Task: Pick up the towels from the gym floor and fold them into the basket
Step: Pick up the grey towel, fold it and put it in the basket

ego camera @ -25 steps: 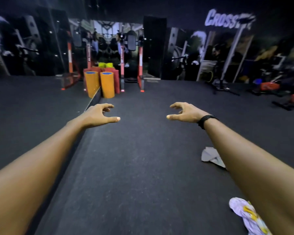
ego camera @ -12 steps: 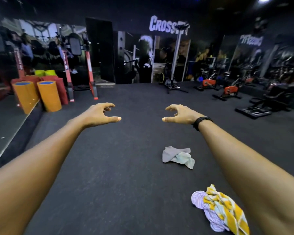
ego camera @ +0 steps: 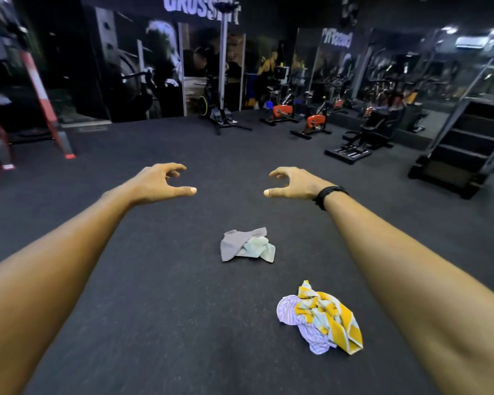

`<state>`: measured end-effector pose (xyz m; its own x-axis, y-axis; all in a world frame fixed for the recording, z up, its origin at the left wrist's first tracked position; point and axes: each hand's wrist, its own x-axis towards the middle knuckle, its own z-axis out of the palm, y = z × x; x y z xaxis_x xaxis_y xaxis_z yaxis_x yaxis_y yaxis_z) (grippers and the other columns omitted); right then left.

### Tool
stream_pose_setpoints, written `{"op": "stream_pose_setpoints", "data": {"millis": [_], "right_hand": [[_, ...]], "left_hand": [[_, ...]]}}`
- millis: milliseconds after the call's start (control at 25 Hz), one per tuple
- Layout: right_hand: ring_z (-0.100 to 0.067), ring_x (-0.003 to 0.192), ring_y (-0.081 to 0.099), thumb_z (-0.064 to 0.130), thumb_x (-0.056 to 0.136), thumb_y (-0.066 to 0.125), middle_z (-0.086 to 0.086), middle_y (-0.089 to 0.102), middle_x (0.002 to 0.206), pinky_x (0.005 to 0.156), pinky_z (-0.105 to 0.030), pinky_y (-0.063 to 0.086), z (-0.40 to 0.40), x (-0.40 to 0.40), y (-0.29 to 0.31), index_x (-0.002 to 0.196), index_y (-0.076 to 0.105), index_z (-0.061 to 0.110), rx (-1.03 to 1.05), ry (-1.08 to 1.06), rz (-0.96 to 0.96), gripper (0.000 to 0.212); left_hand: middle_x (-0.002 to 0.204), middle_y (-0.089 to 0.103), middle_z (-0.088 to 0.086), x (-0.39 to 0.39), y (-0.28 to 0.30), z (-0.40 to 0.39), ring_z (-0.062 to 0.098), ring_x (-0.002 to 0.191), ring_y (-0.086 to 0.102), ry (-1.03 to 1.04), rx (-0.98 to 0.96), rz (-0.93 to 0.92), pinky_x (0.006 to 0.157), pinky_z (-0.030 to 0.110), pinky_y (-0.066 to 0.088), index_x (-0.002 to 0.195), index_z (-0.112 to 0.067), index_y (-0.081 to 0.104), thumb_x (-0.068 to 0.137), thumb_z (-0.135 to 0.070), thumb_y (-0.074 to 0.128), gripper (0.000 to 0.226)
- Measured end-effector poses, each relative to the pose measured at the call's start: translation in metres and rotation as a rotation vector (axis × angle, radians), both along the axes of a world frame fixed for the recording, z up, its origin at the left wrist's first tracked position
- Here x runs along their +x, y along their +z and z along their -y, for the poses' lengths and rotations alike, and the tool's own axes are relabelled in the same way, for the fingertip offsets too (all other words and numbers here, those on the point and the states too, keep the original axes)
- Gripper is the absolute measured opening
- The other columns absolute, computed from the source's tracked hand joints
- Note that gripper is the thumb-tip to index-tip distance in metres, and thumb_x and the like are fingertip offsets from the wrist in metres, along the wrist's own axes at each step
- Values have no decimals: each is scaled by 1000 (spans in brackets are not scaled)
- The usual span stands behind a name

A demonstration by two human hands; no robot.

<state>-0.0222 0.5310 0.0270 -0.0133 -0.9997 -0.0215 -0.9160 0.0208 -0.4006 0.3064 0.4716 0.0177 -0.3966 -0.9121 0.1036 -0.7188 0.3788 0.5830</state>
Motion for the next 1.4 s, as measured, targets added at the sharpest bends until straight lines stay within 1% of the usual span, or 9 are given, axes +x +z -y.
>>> {"op": "stream_pose_setpoints", "data": {"millis": [200, 440, 600, 720, 880, 1040, 1200, 1320, 1400], "right_hand": [[-19, 131, 45, 56, 78, 68, -4, 46, 144, 106, -36, 39, 80, -27, -13, 137, 46, 24, -5, -85, 11, 71], [-18, 132, 43, 55, 79, 68, -5, 46, 144, 104, -34, 37, 198, -40, -4, 139, 45, 22, -10, -187, 63, 72], [-20, 127, 48, 53, 80, 68, -4, 46, 144, 101, -33, 39, 254, -55, -7, 140, 44, 22, -4, -242, 109, 72], [-20, 123, 52, 55, 79, 69, -5, 48, 142, 103, -35, 41, 298, -76, -21, 139, 45, 23, 13, -280, 108, 72], [-20, 124, 52, 55, 79, 68, -5, 48, 142, 102, -35, 41, 361, -113, -43, 139, 46, 22, 34, -288, 123, 72], [-20, 124, 51, 55, 78, 69, -5, 48, 141, 101, -34, 40, 446, -162, -71, 138, 46, 22, 58, -285, 146, 72], [-21, 127, 48, 53, 79, 69, -6, 46, 143, 100, -32, 38, 530, -203, -94, 139, 45, 21, 122, -266, 194, 72], [-21, 129, 47, 50, 81, 69, -6, 46, 143, 98, -31, 37, 589, -227, -115, 139, 45, 18, 175, -263, 215, 70], [-21, 131, 45, 49, 81, 69, -6, 45, 144, 103, -33, 38, 623, -238, -136, 139, 45, 19, 226, -255, 229, 69]], "left_hand": [[137, 53, -2, -35, -13, 105, 18, 129, 46, -101, 16, 4, 106, 36, 36, 139, -31, 44, 73, -60, 70, 77], [139, 51, 0, -68, 2, 256, 18, 131, 45, -191, 54, 12, 104, 35, 36, 141, -28, 42, 74, -56, 71, 78], [140, 51, 2, -92, 4, 329, 19, 131, 45, -231, 83, -12, 104, 35, 36, 141, -27, 43, 75, -54, 71, 77], [140, 51, 2, -115, -12, 375, 18, 132, 44, -271, 101, 11, 105, 34, 35, 140, -28, 44, 75, -54, 71, 75], [141, 50, 3, -150, -32, 439, 19, 132, 45, -294, 117, 38, 106, 35, 35, 141, -26, 43, 75, -53, 71, 76], [141, 50, 3, -200, -55, 515, 19, 131, 45, -289, 148, 68, 106, 35, 35, 142, -24, 42, 75, -54, 71, 79], [139, 52, 2, -247, -74, 586, 18, 129, 48, -244, 189, 79, 105, 33, 36, 140, -24, 45, 75, -53, 72, 76], [140, 51, 2, -278, -98, 636, 19, 130, 46, -245, 258, 95, 105, 34, 35, 141, -24, 43, 76, -53, 71, 76], [142, 49, 2, -291, -119, 668, 20, 131, 45, -259, 318, 122, 106, 35, 35, 142, -24, 42, 77, -52, 71, 76]]}}
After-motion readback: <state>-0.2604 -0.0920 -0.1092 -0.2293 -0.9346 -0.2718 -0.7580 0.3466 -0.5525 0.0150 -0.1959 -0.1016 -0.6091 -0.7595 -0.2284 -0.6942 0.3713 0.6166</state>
